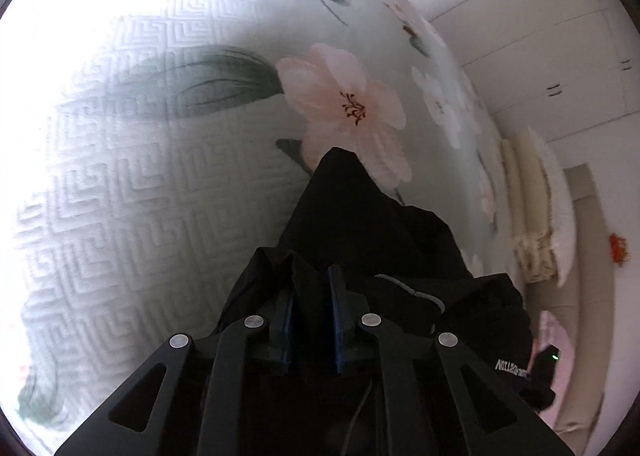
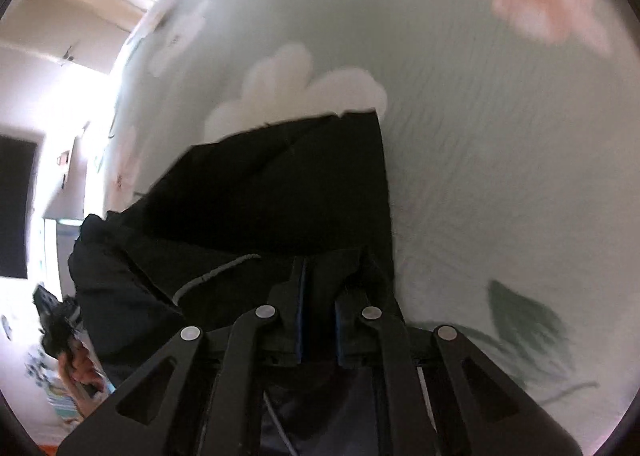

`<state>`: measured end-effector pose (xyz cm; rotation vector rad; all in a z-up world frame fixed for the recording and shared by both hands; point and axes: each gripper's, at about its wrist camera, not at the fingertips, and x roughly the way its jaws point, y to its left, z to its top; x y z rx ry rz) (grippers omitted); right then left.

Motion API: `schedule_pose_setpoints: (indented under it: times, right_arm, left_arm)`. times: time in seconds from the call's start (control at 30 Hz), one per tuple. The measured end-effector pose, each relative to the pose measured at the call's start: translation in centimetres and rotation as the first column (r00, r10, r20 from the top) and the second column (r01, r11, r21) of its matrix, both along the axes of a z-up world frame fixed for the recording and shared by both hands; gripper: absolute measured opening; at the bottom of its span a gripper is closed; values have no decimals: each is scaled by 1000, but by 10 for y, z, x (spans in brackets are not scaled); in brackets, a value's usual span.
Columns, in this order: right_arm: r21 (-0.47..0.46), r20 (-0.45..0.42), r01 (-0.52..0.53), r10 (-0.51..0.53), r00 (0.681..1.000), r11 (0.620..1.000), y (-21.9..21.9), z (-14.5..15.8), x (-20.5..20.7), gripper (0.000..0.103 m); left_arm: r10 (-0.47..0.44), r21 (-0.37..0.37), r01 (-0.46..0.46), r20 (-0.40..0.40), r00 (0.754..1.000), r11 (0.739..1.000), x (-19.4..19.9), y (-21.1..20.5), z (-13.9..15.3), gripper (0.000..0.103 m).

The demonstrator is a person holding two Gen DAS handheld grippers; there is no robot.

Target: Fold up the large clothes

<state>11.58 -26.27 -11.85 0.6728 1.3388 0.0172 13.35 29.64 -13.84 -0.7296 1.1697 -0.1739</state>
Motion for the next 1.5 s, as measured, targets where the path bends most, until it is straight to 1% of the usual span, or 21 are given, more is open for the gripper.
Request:
schedule_pose_setpoints:
  times: [0.1,0.23,0.3,0.37,0.4,0.47,0.5,0.57,0.63,0.67,0.7,0.77,0.8,0.9,0.93,1.07,1.13,1.2,1.33,1.43,1.5]
  right_arm:
    - [59,4,-28,28,1000,998,-9,-7,-1,14]
    - [174,17,-10,7,1000,985,-32,6,-9,18]
    - [216,32,8,-16,999,976,-43,17,-13,18]
    - [218,35,34,-42,999,975,-49,26,-17,19]
    - [206,35,52,-60,998,977,-52,30,-19,21]
    - [115,42,94,-99,994,989,-58,38,-23,46]
    - [62,55,123,-126,991,990,-65,45,-28,48]
    - [82,81,180,-186,979,980,-75,55,-37,49]
    - [82,94,197,-204,974,977,-76,60,-42,51]
    - [65,94,187,-192,977,980,-71,62,-44,52]
    - [51,86,163,-167,982,985,-62,62,-43,52]
    - [36,83,117,-120,989,992,-44,60,-43,52]
    - [20,91,87,-88,992,996,-31,61,-41,52]
    - [-69,115,-3,11,993,998,-1,70,-40,52]
    - [-112,123,-30,44,991,993,10,73,-37,53]
    - [-248,154,-86,127,980,965,33,77,-24,70]
    - [-325,154,-109,166,974,939,36,75,-14,71]
    - [-395,138,-142,211,968,908,41,71,-3,71]
    - [-438,116,-203,278,953,876,44,60,12,71]
    - [-423,130,-198,275,953,884,38,57,18,71]
    - [-387,145,-197,271,952,901,32,57,20,71]
  left_arm:
    - [-28,-43,28,-7,1000,999,0,11,4,18]
    - [-108,-63,106,-28,994,992,4,22,31,19]
    - [-134,-134,132,-1,991,982,5,35,56,19]
    - [-143,-253,144,24,989,957,7,49,75,21]
    - [-162,-284,166,35,986,945,12,52,90,21]
    - [-210,-259,215,49,977,942,16,48,106,21]
    - [-237,-232,241,44,970,942,19,44,112,21]
    - [-259,-229,258,29,966,938,22,38,113,22]
    - [-323,-236,314,-1,946,920,22,34,109,32]
    - [-358,-220,346,-14,934,912,22,33,108,44]
    - [-382,-168,371,-37,924,913,21,34,107,50]
    - [-416,-47,414,-100,904,909,20,36,104,52]
    - [-449,-3,453,-140,883,892,20,39,101,52]
    - [-475,31,491,-210,855,870,16,51,97,53]
    - [-475,38,492,-206,855,870,14,54,97,53]
    - [-485,96,508,-193,853,856,6,44,86,56]
    - [-477,124,500,-177,861,857,8,35,78,56]
    - [-474,119,490,-143,869,864,13,25,68,56]
    - [-429,60,435,-85,899,899,31,15,48,56]
    - [-404,35,408,-81,911,913,41,16,34,56]
    - [-397,-16,397,-85,914,918,46,20,24,56]
